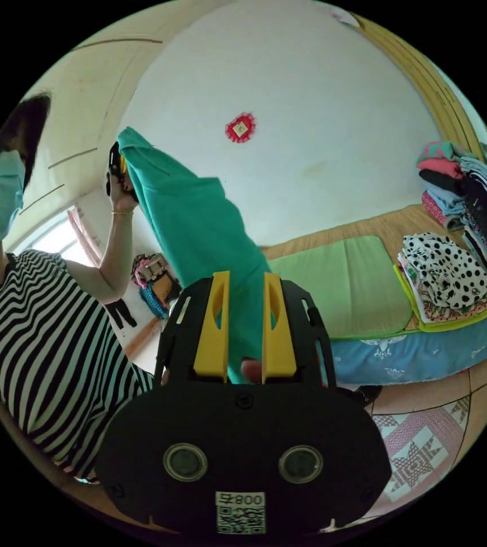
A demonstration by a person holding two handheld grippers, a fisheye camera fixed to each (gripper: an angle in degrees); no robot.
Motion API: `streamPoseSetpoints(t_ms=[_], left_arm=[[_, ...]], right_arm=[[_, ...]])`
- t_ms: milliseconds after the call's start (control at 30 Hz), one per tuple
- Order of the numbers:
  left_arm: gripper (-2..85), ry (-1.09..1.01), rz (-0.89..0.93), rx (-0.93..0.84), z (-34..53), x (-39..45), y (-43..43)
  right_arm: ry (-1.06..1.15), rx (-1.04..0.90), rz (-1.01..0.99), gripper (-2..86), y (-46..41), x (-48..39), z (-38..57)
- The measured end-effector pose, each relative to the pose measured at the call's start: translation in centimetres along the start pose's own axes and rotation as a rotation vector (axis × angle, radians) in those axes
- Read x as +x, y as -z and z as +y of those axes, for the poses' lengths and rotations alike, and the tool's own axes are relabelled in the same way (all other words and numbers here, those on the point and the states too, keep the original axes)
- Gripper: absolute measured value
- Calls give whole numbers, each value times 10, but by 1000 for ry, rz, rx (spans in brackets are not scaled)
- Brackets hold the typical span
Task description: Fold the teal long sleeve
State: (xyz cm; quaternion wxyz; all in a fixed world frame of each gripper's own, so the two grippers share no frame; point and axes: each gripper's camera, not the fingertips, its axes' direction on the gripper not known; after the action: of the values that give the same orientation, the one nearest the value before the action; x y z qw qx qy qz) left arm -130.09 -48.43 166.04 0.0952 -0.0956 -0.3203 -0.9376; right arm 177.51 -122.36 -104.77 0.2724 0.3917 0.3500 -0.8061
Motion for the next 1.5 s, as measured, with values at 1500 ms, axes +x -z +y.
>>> streamPoseSetpoints(t_ms=[1500], left_arm=[[6,13,-516,183,-231,356,235]], right_arm=[[607,410,346,6,-77,-360,-119]])
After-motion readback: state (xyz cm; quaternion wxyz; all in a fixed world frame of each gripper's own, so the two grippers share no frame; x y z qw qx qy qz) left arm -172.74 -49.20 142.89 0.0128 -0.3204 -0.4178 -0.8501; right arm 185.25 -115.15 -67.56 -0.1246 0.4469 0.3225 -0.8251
